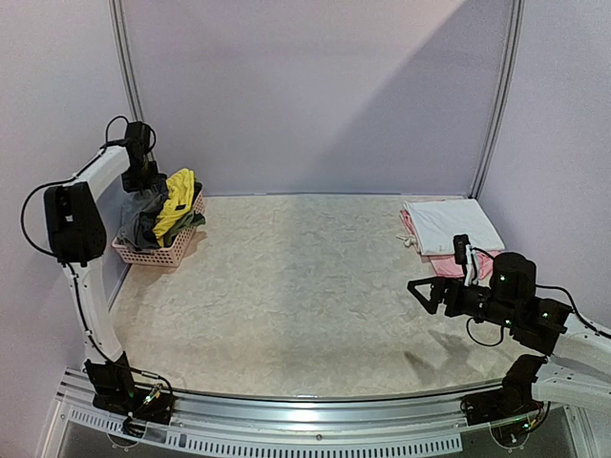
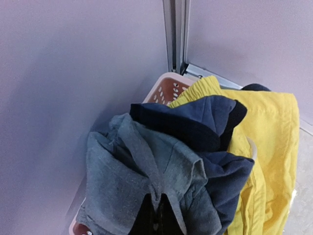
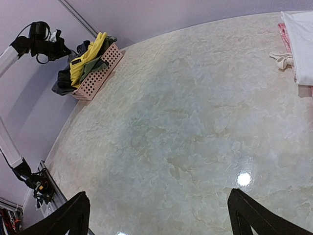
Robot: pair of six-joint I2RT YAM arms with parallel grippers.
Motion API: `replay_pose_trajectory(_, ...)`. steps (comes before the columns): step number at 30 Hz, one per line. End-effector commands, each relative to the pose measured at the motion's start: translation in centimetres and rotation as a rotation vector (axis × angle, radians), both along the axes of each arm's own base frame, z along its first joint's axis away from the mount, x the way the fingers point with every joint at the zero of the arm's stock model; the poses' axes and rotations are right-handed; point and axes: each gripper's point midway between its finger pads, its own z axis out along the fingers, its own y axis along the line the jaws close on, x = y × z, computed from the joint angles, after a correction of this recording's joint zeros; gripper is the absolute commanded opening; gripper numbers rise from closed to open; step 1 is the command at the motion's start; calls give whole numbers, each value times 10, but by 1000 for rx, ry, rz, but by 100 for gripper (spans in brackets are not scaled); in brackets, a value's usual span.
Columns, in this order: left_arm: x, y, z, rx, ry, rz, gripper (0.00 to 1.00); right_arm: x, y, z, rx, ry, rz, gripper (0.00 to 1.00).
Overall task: Fold and stack the mixed laundry pile
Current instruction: Pick up the crumpled shirt from the bin, then place the crumpled shirt at the center of the board.
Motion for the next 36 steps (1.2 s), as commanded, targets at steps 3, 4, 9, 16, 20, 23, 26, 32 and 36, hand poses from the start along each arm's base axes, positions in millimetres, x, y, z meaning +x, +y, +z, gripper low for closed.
replay_pose_trajectory(3,-29,-4,119,39,-275,34,0,-1,6,12,22,-23,27,99)
replay_pose_trajectory(4,-34,-5,131,41,-300,35,0,-1,7,12,24,-22,30,99)
replay_pose_trajectory(9,-61,-18,187,48,-418,23,0,-3,7,14,29,-23,40,99)
replay_pose_trajectory(16,-101,-43,267,92,-589,-1,0,-4,8,15,33,-24,46,99)
replay_pose_trajectory(20,-121,-63,305,82,-671,-55,0,-5,8,15,35,-23,50,99)
replay_pose_trajectory(23,-140,-87,331,91,-726,-110,0,-5,9,15,37,-22,53,99)
replay_pose_trajectory(26,-158,-120,346,92,-759,-190,0,-5,9,16,40,-23,54,99)
replay_pose_trajectory(32,-182,-197,334,12,-736,-388,0,-8,12,18,53,-16,73,99)
replay_pose_trajectory(36,-195,-272,295,-9,-642,-554,0,-12,14,23,81,-7,92,99)
